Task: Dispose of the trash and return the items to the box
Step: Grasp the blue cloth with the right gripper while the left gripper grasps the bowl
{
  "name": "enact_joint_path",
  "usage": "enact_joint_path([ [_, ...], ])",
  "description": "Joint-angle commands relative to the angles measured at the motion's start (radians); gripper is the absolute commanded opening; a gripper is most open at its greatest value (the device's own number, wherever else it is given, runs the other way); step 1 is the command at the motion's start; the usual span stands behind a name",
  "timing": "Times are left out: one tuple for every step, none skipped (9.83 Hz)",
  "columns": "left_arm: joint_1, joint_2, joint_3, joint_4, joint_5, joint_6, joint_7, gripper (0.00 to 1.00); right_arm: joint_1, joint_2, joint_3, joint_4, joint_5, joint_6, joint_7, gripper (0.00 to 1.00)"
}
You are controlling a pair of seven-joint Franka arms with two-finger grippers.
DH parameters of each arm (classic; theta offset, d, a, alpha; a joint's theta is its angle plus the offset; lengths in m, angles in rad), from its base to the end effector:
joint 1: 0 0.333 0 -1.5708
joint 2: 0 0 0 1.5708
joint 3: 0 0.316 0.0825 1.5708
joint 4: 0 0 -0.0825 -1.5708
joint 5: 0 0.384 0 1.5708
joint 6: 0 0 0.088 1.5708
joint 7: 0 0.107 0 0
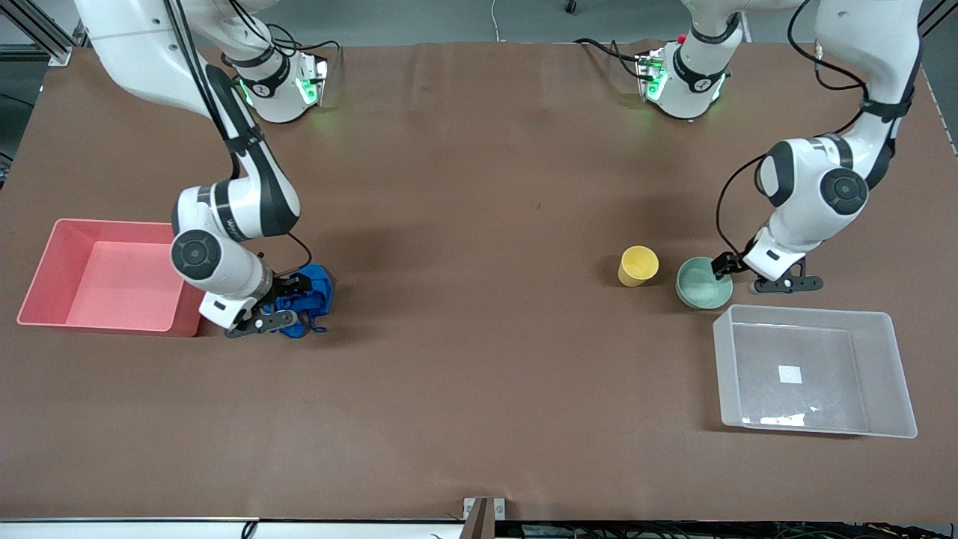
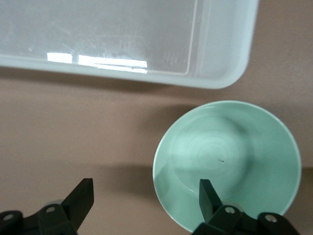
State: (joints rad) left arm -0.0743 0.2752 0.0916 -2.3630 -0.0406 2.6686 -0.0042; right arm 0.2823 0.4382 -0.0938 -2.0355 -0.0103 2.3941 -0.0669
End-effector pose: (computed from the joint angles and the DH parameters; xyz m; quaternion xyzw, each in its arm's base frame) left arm 0.5140 0.0113 0.2145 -0.9995 -0.0268 -0.0160 0.0030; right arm 0.5802 0.1114 0.2212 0.9898 0.1347 -0.0374 0.0257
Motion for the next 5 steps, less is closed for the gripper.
enact_joint_path([
  [-0.002, 0.077, -0.026, -0.007, -0.088, 0.098, -0.003, 0.81, 0.005, 0.017, -0.006, -0.034, 0.001, 0.1, 0.005, 1.0],
  [0.002, 0.093, -0.038, -0.008, -0.11, 0.123, -0.005, 0.5, -0.006, 0.028, -0.006, -0.035, 0.001, 0.112, 0.006, 1.0],
  [0.004, 0.091, -0.038, -0.012, -0.113, 0.123, -0.003, 0.15, -0.005, 0.031, -0.004, -0.035, 0.003, 0.118, 0.012, 0.98],
  [0.002, 0.087, -0.036, -0.024, -0.113, 0.123, 0.007, 0.0, -0.009, 0.031, -0.004, -0.037, 0.003, 0.125, 0.018, 0.98],
  [0.005, 0.067, -0.036, -0.036, -0.113, 0.122, 0.012, 0.0, -0.008, 0.043, -0.004, -0.037, 0.003, 0.151, 0.028, 0.98],
])
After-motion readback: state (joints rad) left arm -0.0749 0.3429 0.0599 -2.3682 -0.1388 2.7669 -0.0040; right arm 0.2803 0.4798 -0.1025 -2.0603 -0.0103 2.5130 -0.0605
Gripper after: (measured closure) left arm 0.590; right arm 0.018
